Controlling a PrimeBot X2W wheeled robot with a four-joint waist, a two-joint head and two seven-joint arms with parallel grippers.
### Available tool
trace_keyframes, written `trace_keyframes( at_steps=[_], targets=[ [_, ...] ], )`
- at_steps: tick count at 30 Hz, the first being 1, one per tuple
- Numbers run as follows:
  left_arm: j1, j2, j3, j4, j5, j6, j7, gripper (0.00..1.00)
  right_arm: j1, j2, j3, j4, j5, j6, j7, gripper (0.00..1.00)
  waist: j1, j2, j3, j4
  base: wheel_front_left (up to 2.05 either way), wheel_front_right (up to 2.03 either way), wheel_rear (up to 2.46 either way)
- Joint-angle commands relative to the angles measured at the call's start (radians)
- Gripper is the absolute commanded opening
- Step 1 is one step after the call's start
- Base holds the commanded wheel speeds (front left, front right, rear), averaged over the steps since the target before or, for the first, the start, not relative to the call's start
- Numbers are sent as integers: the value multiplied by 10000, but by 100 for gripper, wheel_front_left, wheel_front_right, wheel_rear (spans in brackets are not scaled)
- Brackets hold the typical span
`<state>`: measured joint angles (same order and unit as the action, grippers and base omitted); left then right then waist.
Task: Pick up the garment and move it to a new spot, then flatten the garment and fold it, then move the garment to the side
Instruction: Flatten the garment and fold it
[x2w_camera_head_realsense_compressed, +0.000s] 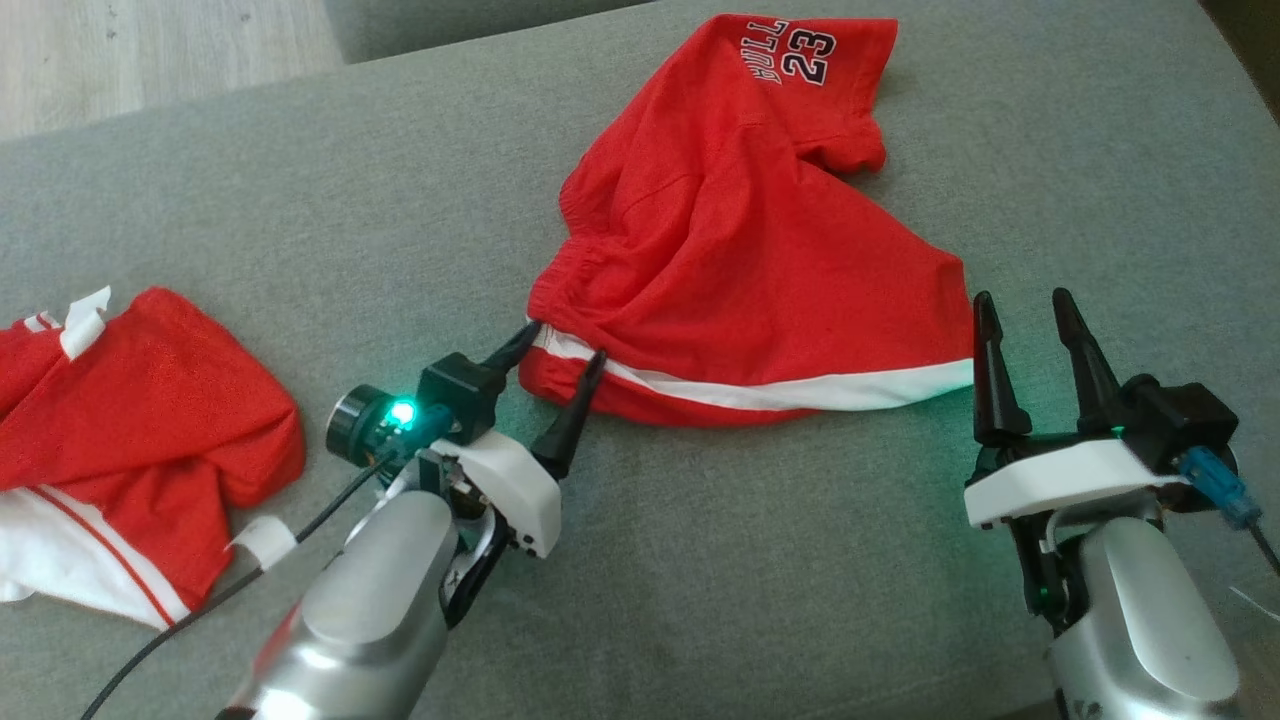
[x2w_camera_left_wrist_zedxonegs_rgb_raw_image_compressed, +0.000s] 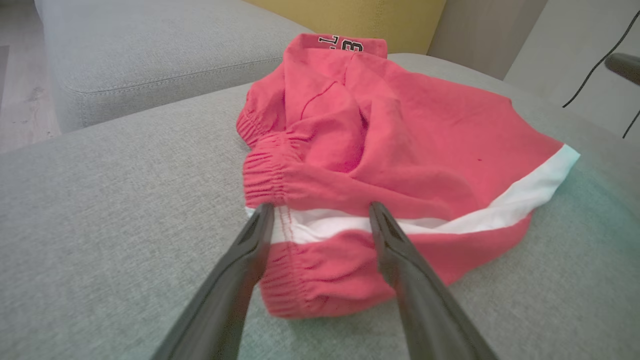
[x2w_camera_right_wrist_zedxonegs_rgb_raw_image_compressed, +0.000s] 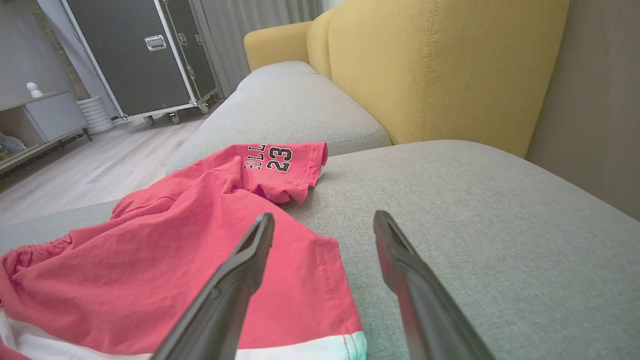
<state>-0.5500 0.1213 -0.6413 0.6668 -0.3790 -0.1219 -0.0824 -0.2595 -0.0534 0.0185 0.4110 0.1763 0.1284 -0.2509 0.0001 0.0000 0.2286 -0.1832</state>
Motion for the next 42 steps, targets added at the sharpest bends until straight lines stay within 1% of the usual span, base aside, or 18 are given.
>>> trace_keyframes(
  at_steps=[1,6,11,14,17,21,26,27,28,29,35,42],
  targets=[
    [-413,210,375,-216,-41,85,-146,100,-272,31,174,-329,67,23,-108,100,-1,0,-5,-9,0,0,0],
    [-339,230,482,-200,-147,188,-510,100,-181,31,100,-210,14,23,-108,100,-1,0,-158,49,0,0,0],
    [-285,298,552,-44,-249,423,-258,100,-193,31,200,-85,-12,23,-108,100,-1,0,-332,120,0,0,0],
    [-270,209,534,50,-586,281,232,100,-238,31,252,-42,-11,23,-109,100,-1,0,-372,114,0,0,0],
    [-357,288,376,94,-713,163,730,100,-255,31,274,-34,-2,23,-109,100,-1,0,-368,83,0,0,0],
    [-442,356,373,124,-844,136,1055,100,-232,31,302,-48,20,23,-109,100,-1,0,-322,34,0,0,0],
    [-454,411,362,7,-1363,7,1374,100,-240,32,289,-3,72,23,-109,100,-1,0,-293,-40,0,0,0],
    [-452,430,358,-35,-1435,-5,1379,93,-235,32,276,17,73,23,-109,100,-1,0,-303,-48,0,0,0],
    [-454,463,318,-89,-1464,-18,1359,48,-225,32,262,62,60,23,-109,100,-1,0,-315,-54,0,0,0],
    [-452,496,263,-147,-1486,-29,1334,0,-209,32,237,151,12,23,-109,100,-1,0,-330,-59,0,0,0],
    [-329,657,33,-640,-1468,-54,695,0,-171,32,130,1145,-479,23,-74,100,-1,0,-481,-27,0,0,0],
    [0,745,26,-1204,-1278,262,-65,0,-176,32,-148,2019,-750,23,211,100,-1,0,-701,68,0,0,0]
  ],
)
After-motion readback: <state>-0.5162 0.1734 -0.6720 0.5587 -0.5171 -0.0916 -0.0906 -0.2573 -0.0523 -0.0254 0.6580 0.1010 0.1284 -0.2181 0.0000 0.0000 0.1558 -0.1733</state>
